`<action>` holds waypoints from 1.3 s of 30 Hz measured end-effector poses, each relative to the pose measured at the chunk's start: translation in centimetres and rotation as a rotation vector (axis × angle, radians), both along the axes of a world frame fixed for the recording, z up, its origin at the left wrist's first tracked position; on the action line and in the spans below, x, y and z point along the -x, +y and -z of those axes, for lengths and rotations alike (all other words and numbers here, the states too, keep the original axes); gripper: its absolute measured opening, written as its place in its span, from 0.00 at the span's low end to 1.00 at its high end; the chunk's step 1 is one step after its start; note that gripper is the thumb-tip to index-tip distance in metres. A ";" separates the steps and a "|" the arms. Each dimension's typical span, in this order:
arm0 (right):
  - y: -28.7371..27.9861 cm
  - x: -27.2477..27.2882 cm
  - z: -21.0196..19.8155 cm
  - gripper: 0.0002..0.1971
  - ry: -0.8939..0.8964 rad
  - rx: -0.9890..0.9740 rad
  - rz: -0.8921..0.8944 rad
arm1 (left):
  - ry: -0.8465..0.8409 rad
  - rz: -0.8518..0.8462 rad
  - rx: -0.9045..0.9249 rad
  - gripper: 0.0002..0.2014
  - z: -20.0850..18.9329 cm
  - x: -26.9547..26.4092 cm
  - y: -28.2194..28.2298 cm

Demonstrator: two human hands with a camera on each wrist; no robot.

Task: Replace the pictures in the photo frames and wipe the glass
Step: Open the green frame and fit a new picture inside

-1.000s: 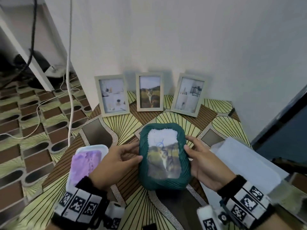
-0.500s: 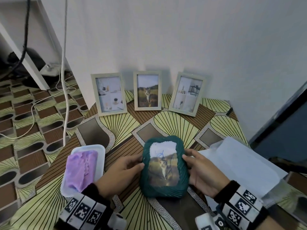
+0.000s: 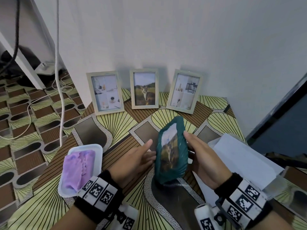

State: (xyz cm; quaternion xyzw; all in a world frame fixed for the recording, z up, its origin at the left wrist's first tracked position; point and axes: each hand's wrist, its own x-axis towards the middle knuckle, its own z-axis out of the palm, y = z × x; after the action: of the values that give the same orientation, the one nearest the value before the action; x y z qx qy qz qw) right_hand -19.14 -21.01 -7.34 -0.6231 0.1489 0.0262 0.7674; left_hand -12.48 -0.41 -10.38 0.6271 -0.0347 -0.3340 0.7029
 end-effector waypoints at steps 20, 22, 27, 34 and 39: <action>2.2 -0.6 2.6 0.19 -0.083 0.955 -0.565 | -0.469 -0.036 -0.343 0.12 -2.6 -2.4 5.1; 2.1 -0.3 2.5 0.18 -0.117 1.073 -0.592 | -0.565 0.054 -0.498 0.10 -2.1 -2.4 5.6; 1.1 0.5 2.2 0.18 -0.141 1.205 -0.580 | -0.678 0.282 -0.691 0.16 -1.3 -2.1 5.7; 0.2 1.7 2.3 0.15 -0.316 1.226 -0.542 | -1.010 0.296 -0.798 0.22 -1.4 -0.2 6.6; -0.3 2.3 2.4 0.15 -0.463 1.247 -0.710 | -1.272 0.548 -0.830 0.19 -0.9 2.9 8.1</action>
State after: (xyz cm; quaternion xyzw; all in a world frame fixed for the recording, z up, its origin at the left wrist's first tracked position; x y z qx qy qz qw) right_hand -21.39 -21.28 -9.69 -0.9422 -0.2387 0.0512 0.2294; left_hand -15.42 7.67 -9.43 0.8763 -0.4535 -0.0592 0.1514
